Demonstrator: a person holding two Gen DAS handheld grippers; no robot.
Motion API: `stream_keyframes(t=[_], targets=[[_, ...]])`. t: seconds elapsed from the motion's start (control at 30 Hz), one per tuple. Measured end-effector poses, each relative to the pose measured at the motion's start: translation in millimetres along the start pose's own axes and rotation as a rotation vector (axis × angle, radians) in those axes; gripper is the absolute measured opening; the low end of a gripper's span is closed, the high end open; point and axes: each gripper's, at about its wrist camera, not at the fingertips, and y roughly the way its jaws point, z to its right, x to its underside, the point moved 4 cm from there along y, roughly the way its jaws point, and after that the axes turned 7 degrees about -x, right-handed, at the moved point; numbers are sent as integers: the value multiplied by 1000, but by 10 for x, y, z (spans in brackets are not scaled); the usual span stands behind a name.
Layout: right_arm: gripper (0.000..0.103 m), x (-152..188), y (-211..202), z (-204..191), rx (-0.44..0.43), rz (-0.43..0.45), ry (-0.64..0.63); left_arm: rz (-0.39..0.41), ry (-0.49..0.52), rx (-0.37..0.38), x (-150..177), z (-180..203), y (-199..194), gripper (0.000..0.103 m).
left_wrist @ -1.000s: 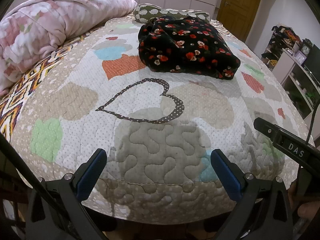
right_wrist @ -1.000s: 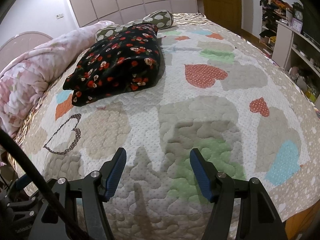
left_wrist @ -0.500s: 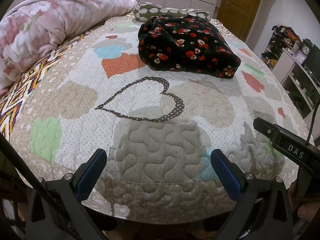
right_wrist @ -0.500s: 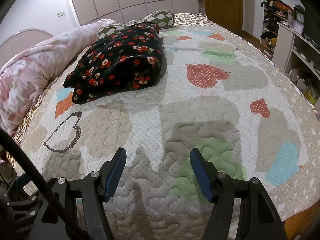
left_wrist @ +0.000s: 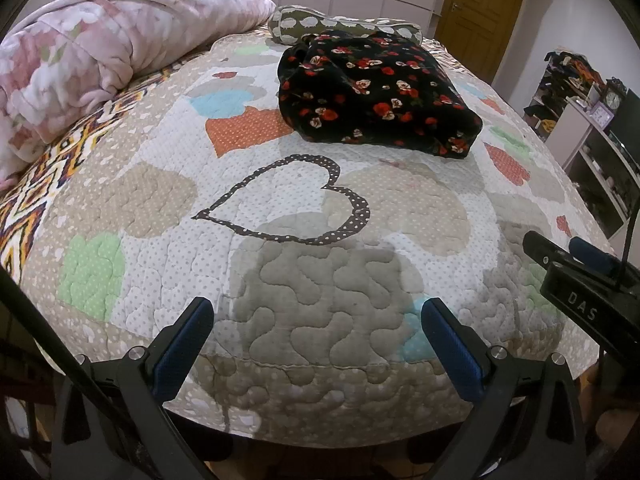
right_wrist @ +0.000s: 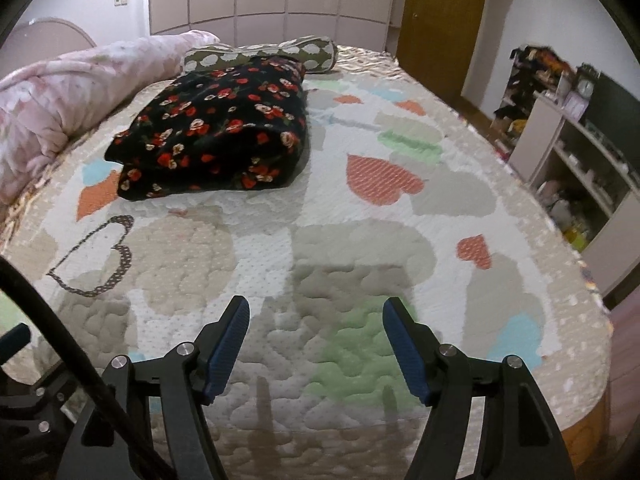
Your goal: Fold large clothes
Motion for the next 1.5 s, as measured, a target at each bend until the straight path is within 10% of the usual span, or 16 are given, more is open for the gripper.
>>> stream_keyframes(t=[1.5], targets=[[75, 4, 17, -3, 45, -4, -22, -3, 0, 0, 8, 12, 7, 103]])
